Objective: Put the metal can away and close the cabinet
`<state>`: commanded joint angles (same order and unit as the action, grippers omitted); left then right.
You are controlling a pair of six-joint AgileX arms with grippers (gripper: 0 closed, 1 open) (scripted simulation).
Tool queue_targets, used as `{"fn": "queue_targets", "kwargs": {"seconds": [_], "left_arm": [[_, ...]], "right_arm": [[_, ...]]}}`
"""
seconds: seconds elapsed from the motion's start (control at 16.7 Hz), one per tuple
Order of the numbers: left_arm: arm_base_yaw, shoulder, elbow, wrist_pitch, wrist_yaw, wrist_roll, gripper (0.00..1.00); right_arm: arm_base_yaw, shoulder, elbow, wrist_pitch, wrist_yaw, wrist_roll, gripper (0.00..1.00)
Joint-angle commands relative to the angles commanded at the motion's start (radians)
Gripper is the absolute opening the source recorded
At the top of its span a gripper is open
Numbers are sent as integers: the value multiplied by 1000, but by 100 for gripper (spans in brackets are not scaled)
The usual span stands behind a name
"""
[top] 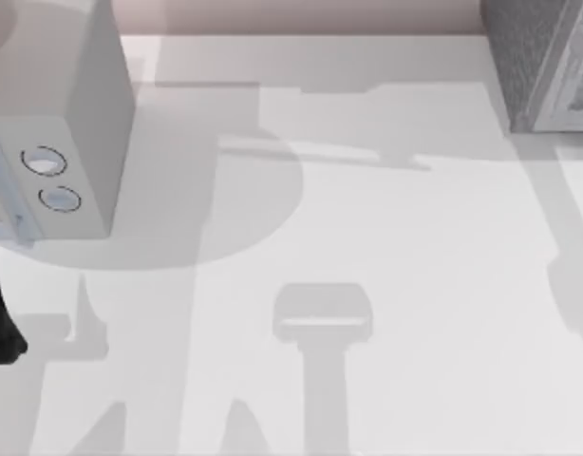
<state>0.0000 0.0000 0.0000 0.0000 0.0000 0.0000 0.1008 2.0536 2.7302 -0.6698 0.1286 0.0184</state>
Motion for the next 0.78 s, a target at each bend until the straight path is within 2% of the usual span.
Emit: {"fn": "queue_targets", "kwargs": {"seconds": [0.36,0.78], "left_arm": [[0,0,0,0,0,0,100],[0,0,0,0,0,0,100]], "right_arm": [[-5,37,41,-12,-4,-1,0],[-5,37,41,-12,-4,-1,53]]}}
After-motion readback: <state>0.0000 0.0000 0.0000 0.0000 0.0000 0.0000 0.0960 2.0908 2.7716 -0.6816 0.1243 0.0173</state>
